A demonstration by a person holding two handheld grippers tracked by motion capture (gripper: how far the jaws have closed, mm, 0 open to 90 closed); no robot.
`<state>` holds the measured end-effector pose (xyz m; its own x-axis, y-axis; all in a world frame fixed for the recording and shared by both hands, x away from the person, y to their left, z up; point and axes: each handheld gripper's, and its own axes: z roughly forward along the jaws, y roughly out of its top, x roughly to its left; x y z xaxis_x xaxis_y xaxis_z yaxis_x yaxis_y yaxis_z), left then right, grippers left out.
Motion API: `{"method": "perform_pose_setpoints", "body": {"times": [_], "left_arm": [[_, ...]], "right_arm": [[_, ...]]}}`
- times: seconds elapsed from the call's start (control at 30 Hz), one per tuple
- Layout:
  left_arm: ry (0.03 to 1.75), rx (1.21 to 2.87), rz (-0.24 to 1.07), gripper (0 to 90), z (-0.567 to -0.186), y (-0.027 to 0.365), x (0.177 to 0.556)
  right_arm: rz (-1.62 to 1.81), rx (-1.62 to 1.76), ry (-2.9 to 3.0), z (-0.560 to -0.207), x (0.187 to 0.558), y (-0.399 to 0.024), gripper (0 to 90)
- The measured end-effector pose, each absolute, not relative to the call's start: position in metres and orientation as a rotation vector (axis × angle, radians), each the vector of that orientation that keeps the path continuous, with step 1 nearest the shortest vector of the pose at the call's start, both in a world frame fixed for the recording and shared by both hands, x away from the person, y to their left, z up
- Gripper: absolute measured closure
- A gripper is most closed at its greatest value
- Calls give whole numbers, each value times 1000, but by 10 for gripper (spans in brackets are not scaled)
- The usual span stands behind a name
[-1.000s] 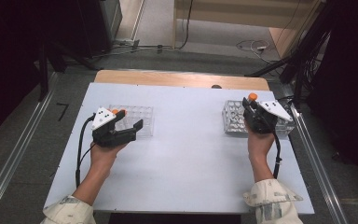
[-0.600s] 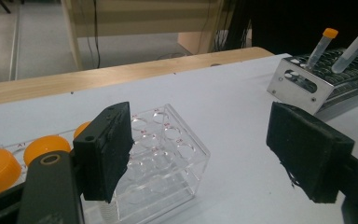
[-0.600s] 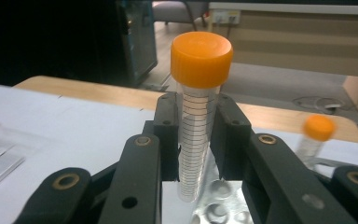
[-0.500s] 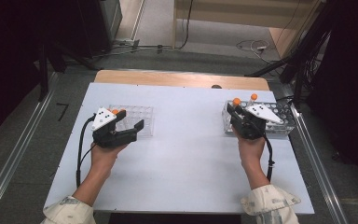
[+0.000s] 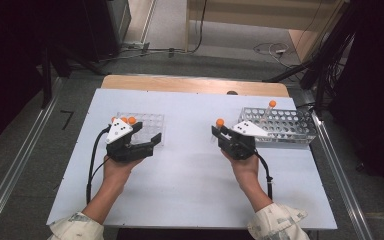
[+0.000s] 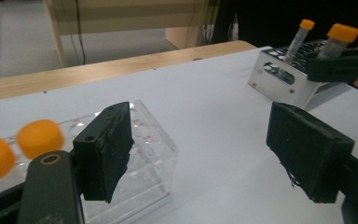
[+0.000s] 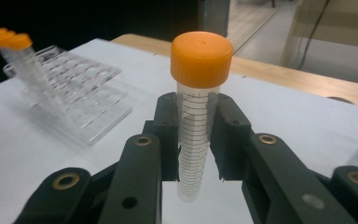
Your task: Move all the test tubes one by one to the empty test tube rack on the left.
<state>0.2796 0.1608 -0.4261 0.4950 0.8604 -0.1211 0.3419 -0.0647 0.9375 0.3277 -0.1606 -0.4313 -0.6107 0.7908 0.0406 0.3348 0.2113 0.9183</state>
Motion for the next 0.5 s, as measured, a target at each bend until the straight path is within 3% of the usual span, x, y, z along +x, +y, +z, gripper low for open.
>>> {"method": "perform_pose_setpoints", "body": {"times": [0.5], "left_arm": [[956,1678,538,230,-425,130,271]], "right_arm": [[1427,905,2211,-443,307,-117,714]]}}
